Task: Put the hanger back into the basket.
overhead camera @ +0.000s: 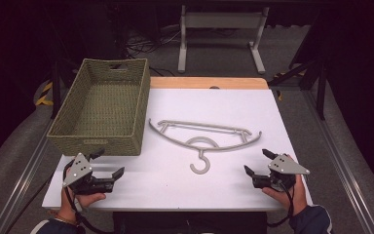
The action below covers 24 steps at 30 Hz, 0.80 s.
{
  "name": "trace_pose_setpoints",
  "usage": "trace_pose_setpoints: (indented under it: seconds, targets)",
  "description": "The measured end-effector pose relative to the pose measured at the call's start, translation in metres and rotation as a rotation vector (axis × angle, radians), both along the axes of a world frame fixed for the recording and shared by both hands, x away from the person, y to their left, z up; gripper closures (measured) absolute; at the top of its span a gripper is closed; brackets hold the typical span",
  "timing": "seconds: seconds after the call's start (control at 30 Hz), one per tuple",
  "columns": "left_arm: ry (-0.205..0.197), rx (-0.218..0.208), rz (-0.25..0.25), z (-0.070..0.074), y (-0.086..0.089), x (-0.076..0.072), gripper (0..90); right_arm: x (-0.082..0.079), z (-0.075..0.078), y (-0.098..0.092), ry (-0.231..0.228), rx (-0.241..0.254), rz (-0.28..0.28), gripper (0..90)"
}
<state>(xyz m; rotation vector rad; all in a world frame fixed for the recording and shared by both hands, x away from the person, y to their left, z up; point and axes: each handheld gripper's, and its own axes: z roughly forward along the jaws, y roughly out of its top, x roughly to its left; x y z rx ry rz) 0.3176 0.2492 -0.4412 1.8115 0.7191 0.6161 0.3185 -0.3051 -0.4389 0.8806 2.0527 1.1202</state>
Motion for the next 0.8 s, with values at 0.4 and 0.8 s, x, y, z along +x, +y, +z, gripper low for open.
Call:
trace_pose_setpoints:
  seconds: [0.4,0.8]
  targets:
    - [0.049,0.069,-0.071,-0.004,-0.018,-0.002,6.8,0.016,0.012,0.018,0.152,-0.025,0.117,21.5]
    - [0.126,0.133,-0.155,-0.016,-0.045,0.011,10.0,0.075,0.016,0.063,0.235,-0.137,0.227,26.6]
